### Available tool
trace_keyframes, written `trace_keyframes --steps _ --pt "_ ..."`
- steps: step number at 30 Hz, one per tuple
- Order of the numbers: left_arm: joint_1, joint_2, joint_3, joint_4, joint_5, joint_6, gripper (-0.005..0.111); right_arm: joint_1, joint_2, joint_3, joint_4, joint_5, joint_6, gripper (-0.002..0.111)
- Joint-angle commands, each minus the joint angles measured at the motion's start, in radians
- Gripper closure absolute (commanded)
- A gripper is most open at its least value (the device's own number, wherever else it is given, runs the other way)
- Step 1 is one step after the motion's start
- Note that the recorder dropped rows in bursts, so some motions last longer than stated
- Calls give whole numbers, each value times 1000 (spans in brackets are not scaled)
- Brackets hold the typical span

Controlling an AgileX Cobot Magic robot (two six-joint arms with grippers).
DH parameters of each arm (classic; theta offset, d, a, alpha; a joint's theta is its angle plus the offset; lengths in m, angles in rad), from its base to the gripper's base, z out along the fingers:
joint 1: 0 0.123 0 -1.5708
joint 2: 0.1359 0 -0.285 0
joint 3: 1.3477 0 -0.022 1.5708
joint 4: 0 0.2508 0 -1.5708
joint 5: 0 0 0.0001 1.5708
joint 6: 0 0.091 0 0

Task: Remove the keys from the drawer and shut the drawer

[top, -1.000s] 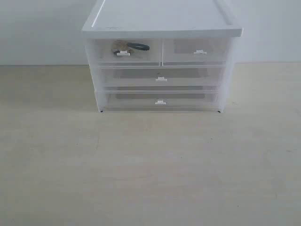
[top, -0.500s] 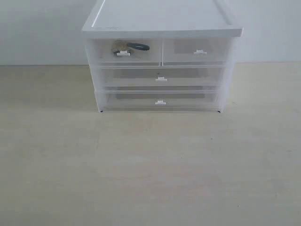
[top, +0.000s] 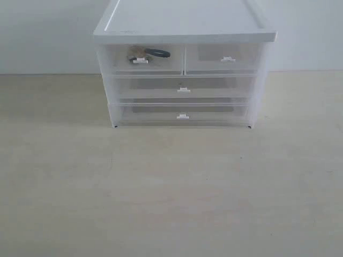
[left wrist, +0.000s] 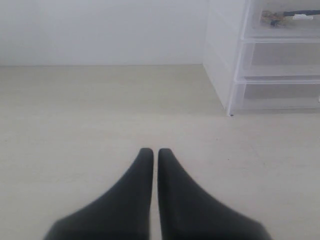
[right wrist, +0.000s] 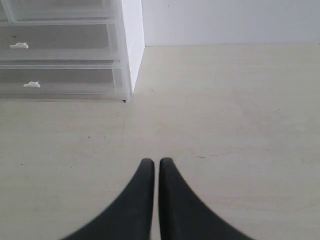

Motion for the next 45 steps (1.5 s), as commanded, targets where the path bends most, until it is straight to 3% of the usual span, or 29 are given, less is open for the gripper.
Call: trace_keyframes --steps 1,4,10,12,16,18,21,23,27,30,33,36,40,45 --pt "2 -2 2 4 -3 -5 103 -5 -6 -1 -6 -5 -1 108" --pt "2 -2 2 4 -3 -5 103 -5 -6 -1 -31 -5 -27 108" --pt "2 -2 2 16 -3 -5 103 -5 -6 -1 -324 -78 -212 108" --pt "2 -2 2 19 -33 57 103 -5 -6 -1 -265 -306 -161 108" --pt "2 -2 2 -64 -110 7 103 -5 -6 -1 -243 -667 -105 108" --pt "2 -2 2 -136 -149 -50 103 -5 -6 -1 -231 -771 28 108" --pt "2 -2 2 -312 -183 -108 103 -5 -6 -1 -222 -931 430 108" --pt "2 -2 2 -404 -192 -108 103 -5 -6 -1 -222 -1030 512 108" --pt "2 -2 2 -520 -193 -108 103 -5 59 -149 -359 -884 721 108" --pt "2 -2 2 -544 -193 -108 103 -5 288 -405 -582 -809 860 108" --pt "2 -2 2 -669 -218 -108 103 -5 644 -650 -876 -581 1245 108" --pt "2 -2 2 -671 -272 -85 103 -5 943 -738 -989 -630 1236 108" --pt "2 -2 2 -671 -221 -78 103 -5 1391 -863 -1029 -766 1239 108" --pt "2 -2 2 -678 -209 -33 103 -5 1644 -957 -1037 -783 1203 108"
